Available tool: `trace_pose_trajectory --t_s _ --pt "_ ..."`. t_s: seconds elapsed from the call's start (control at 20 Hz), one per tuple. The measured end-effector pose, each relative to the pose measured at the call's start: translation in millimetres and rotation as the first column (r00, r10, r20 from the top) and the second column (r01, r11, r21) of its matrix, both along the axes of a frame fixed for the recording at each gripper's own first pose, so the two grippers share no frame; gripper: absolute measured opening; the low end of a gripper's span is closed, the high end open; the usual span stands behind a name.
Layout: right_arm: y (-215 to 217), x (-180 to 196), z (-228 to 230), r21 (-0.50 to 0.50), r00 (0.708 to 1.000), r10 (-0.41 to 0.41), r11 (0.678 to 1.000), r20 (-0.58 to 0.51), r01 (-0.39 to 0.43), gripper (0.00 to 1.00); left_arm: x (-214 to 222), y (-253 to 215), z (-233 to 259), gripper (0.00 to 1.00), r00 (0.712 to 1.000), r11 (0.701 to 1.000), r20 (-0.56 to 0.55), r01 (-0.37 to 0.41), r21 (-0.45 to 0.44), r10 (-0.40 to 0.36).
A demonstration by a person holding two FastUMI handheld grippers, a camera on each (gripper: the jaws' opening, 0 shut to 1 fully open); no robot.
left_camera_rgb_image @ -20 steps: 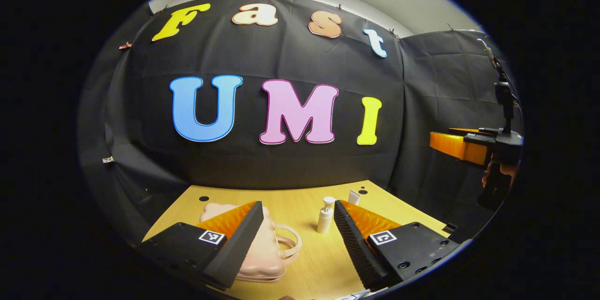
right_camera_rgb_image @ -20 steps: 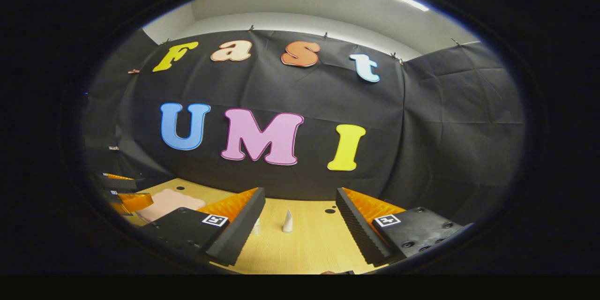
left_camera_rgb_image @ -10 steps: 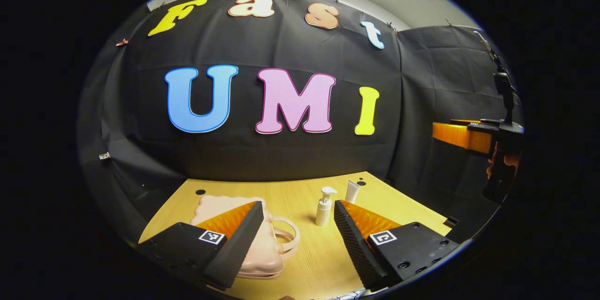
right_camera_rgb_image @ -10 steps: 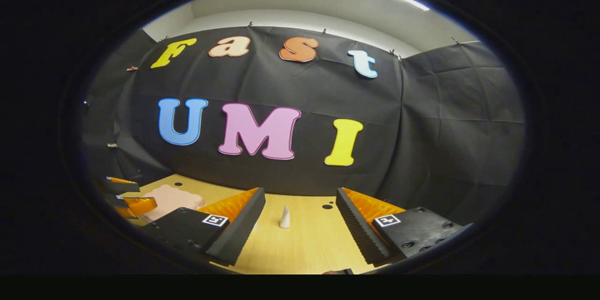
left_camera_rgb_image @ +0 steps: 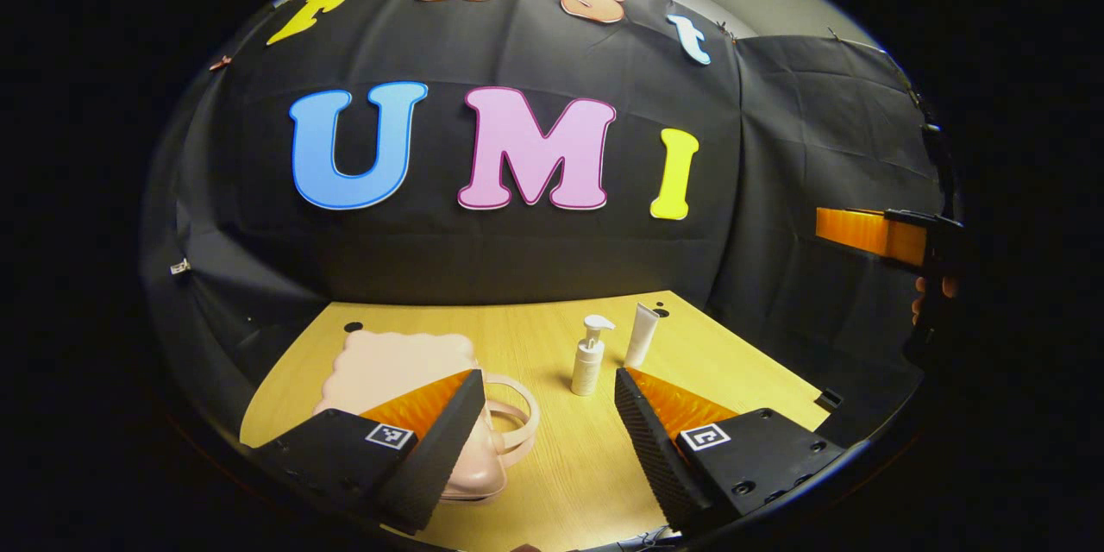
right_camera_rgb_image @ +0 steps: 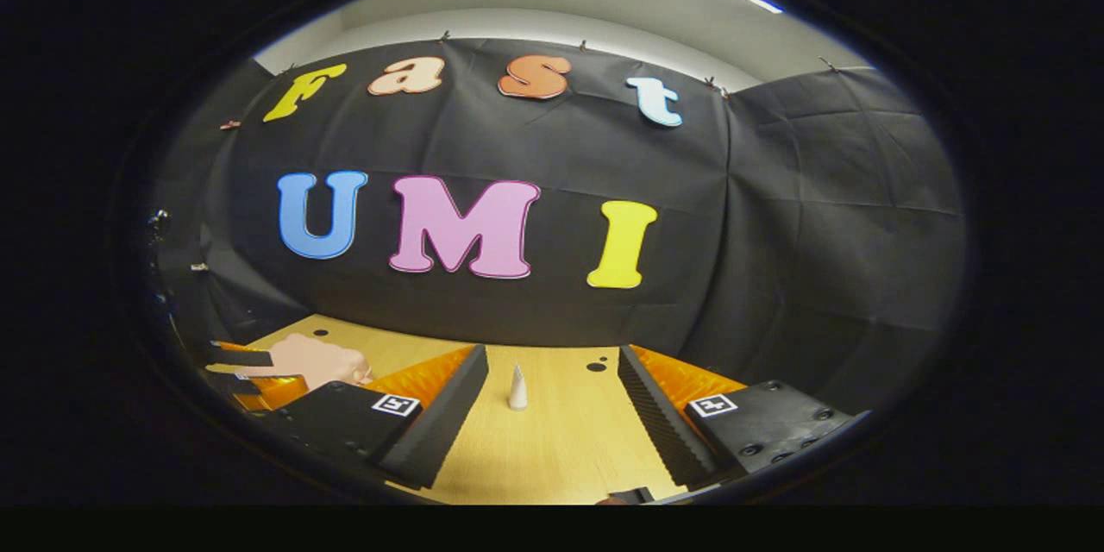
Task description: First open the suitcase, pack the skin care products into it, and then close the suitcase.
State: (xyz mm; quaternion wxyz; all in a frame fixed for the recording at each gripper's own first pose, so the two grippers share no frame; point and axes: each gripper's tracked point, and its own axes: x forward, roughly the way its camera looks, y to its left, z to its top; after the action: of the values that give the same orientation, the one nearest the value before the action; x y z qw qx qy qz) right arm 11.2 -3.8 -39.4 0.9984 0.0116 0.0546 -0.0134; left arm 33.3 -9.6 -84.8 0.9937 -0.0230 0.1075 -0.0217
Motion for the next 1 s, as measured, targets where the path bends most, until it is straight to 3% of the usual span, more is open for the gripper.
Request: trace_pose_trajectory --t_s 0.4,0.6,0.8,1.0 --pt "-4.0 24.1 -24.9 -0.008 0.997 0.076 0.997 -0.026 -0.076 0.97 43.2 -9.9 -68.7 0.97 0.979 0.997 -0.203 -0.025 -0.068 0.011" --pt "-25.1 49.2 -65.5 -0.003 0.986 0.132 0.991 -0.101 -0.133 0.97 73.5 -0.3 -107.6 0.97 0.933 0.993 -0.348 -0.110 -0.040 0.089" --pt "-51.8 70.7 -103.4 0.052 0.969 0.183 0.983 -0.167 -0.177 0.97 105.3 -2.4 -122.5 0.96 0.906 0.989 -0.397 -0.148 0.031 0.148" --pt "-94.4 91.3 -153.7 0.061 0.955 0.192 0.981 -0.227 -0.183 0.97 125.5 6.2 -154.1 0.96 0.838 0.975 -0.506 -0.222 0.024 0.203"
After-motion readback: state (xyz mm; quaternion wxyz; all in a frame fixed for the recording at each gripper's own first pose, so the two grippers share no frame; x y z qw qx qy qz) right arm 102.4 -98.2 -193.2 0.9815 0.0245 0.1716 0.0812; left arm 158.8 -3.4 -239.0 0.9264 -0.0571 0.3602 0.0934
